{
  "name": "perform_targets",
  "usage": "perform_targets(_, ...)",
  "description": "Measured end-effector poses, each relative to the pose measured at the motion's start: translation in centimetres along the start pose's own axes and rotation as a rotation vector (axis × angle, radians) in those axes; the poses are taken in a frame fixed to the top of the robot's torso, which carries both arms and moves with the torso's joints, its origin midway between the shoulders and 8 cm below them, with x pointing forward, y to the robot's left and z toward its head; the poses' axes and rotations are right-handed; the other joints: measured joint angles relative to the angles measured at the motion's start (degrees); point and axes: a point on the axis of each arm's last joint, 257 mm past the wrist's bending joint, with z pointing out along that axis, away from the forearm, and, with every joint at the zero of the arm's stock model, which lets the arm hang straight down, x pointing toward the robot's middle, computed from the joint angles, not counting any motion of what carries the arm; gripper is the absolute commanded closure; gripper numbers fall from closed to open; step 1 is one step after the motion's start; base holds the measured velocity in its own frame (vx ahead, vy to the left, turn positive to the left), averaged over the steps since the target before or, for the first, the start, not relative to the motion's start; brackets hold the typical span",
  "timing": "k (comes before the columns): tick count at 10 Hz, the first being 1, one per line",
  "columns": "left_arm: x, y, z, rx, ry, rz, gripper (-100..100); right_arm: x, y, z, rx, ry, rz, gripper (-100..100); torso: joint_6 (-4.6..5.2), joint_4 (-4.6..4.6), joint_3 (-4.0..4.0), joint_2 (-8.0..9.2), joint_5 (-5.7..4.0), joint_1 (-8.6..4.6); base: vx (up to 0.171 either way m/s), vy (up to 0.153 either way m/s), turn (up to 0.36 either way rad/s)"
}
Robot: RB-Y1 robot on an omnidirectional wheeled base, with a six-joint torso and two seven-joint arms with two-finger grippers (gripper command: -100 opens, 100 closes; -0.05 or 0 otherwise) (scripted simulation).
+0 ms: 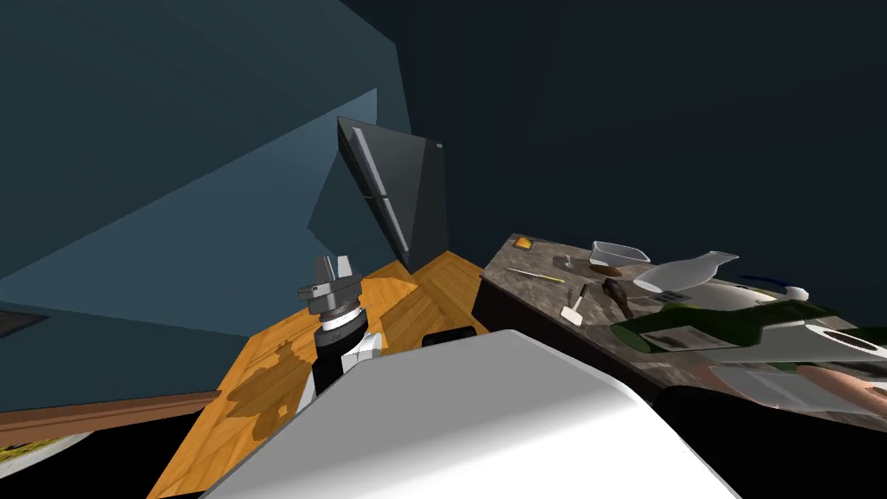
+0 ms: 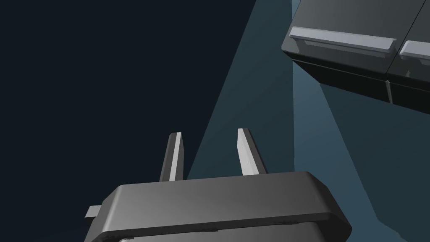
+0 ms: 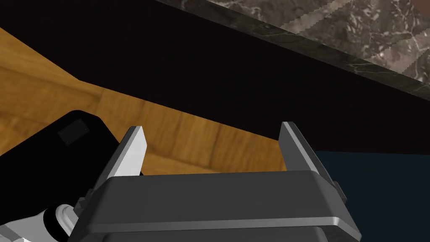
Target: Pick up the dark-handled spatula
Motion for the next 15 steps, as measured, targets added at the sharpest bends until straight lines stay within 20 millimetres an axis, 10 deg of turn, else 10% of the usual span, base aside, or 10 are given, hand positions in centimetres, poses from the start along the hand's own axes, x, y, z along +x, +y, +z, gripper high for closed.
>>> perform_targets(15, 0.0, 0.0, 0.0, 0.0, 0.0, 0.0, 0, -4.6, 5.6, -4.2, -0.093, -0.172, 0.396, -100, 0.03, 0.0, 0.0, -0.01, 0.0, -0.02, 0.013, -0.015, 0.174)
